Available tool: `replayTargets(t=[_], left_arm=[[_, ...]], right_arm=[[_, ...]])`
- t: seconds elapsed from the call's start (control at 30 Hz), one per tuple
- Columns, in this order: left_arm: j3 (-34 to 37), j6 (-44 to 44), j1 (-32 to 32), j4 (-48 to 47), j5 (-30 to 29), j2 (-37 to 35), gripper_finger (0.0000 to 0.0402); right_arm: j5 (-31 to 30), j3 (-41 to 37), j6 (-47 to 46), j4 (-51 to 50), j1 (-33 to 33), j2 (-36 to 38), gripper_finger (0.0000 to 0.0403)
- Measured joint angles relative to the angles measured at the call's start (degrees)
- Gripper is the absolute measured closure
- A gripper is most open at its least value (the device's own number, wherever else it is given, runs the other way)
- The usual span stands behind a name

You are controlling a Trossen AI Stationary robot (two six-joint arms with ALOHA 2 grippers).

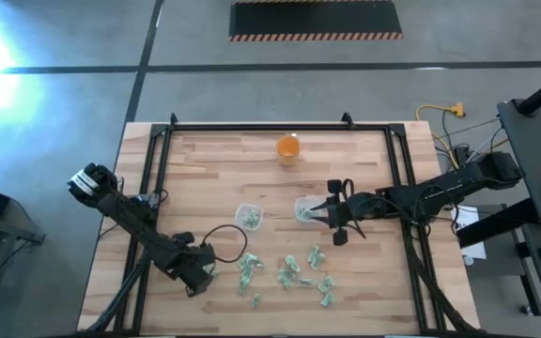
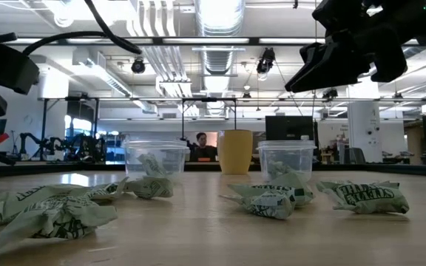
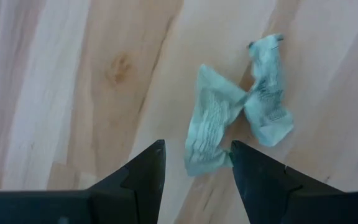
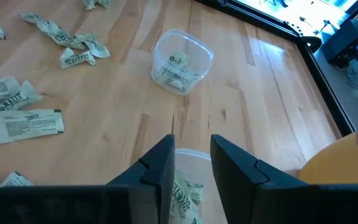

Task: Pick and place items into bin
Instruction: Put the green sweetener bag into the left transparent food container

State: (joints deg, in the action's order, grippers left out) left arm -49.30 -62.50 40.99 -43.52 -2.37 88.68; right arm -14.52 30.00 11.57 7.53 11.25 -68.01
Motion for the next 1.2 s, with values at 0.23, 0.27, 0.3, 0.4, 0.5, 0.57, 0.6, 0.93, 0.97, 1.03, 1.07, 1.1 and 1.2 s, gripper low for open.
replayTargets(t=[0.23,0.27,0.3,0.4,0.5,0.57,0.6,0.93,0.97,1.03,1.07,1.1,1.2], left_arm=[[0.0,1.4,0.0,0.4,-1.0,0.0,0.0237],[0.0,1.4,0.0,0.4,-1.0,0.0,0.0237],[0.0,1.4,0.0,0.4,-1.0,0.0,0.0237],[0.1,1.4,0.0,0.5,-1.0,0.0,0.0237],[0.1,1.9,0.0,0.5,-1.0,0.0,0.0241],[0.1,2.3,0.0,0.5,-1.0,0.0,0.0251],[0.1,2.7,0.0,0.5,-1.0,0.0,0.0258],[0.1,3.3,0.0,0.5,-0.6,0.0,0.035],[0.1,3.3,0.0,0.5,-0.6,0.0,0.0357],[0.1,3.4,0.0,0.5,-0.6,0.0,0.037],[0.1,3.4,0.0,0.5,-0.6,0.0,0.0376],[0.1,3.4,0.0,0.5,-0.6,0.0,0.0382],[0.1,3.5,-0.1,0.2,-0.6,-0.7,0.0396]], right_arm=[[0.0,0.0,0.0,0.0,0.0,0.0,0.0305],[0.0,0.0,0.0,0.0,0.0,0.0,0.0305],[0.0,0.0,0.0,0.0,0.0,0.0,0.0306],[0.0,0.0,0.0,0.0,0.0,0.0,0.0309],[0.0,0.0,0.0,0.0,0.0,0.0,0.0313],[0.0,0.0,0.1,0.0,0.0,0.0,0.0314],[0.0,0.0,0.2,0.0,0.0,0.0,0.0314],[0.0,0.0,0.4,0.0,0.0,0.0,0.0317],[0.0,0.0,0.4,0.0,0.0,0.0,0.0318],[0.0,0.0,0.4,0.0,0.0,0.0,0.032],[0.0,0.0,0.4,0.0,0.0,0.0,0.0321],[0.0,0.0,0.4,0.0,0.0,0.0,0.0321],[0.0,0.0,0.4,0.0,0.0,0.0,0.0319]])
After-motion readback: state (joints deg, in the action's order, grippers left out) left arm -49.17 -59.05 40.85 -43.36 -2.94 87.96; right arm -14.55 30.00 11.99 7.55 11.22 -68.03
